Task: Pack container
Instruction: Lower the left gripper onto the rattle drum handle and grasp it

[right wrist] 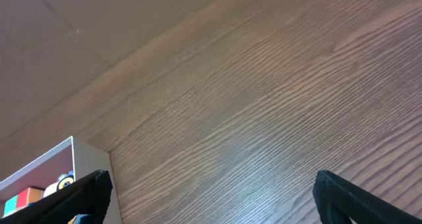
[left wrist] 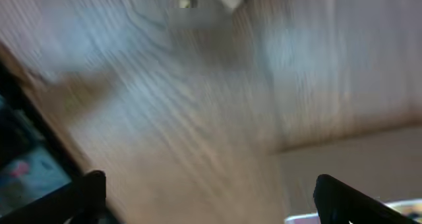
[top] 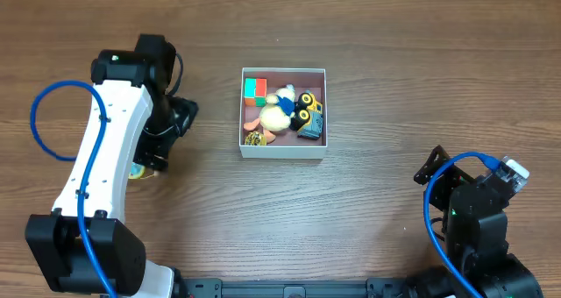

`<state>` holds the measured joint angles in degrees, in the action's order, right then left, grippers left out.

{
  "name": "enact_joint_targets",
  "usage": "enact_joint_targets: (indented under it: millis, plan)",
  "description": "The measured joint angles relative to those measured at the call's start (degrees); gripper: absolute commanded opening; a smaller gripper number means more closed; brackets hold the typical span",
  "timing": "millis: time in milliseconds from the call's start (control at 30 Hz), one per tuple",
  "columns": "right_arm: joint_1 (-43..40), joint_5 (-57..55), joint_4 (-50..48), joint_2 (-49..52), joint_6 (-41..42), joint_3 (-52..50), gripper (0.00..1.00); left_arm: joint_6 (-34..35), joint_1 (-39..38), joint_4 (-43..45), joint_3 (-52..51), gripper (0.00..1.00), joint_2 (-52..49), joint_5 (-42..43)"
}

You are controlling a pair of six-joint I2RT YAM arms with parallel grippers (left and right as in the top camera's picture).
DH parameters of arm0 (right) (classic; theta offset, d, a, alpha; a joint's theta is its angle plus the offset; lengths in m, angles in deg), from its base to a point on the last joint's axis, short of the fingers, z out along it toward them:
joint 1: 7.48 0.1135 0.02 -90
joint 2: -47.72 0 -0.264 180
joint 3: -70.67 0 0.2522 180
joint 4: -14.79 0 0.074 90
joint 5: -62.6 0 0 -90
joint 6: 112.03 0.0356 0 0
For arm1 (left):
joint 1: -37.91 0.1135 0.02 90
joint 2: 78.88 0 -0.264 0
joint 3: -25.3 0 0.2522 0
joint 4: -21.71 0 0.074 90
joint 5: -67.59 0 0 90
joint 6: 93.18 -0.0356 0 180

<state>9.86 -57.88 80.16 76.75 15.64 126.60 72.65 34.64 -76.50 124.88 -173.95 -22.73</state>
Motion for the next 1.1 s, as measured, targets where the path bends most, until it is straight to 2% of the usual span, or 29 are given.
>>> enact_joint_targets:
  millis: [133,300,467,600,833,1100]
  plan:
    - [0.0,0.0,0.0,0.0,0.0,0.0,1.00,7.5,0.0,2.4,0.0,1.00,0.0,-1.4]
    - [0.0,0.0,0.0,0.0,0.0,0.0,1.00,23.6,1.9,2.3,-0.1,1.00,0.0,-1.7]
    - [0.0,0.0,0.0,0.0,0.0,0.0,1.00,33.0,6.3,2.9,-4.3,1.00,0.0,-2.0]
    - [0.0,0.0,0.0,0.0,0.0,0.0,1.00,35.3,8.5,5.0,-7.6,1.00,0.0,-4.1]
    - [0.0,0.0,0.0,0.0,0.0,0.0,1.00,36.2,8.6,7.6,-7.7,1.00,0.0,-11.5]
    - [0.0,0.0,0.0,0.0,0.0,0.0,1.00,36.1,8.6,10.7,-7.8,1.00,0.0,-12.5]
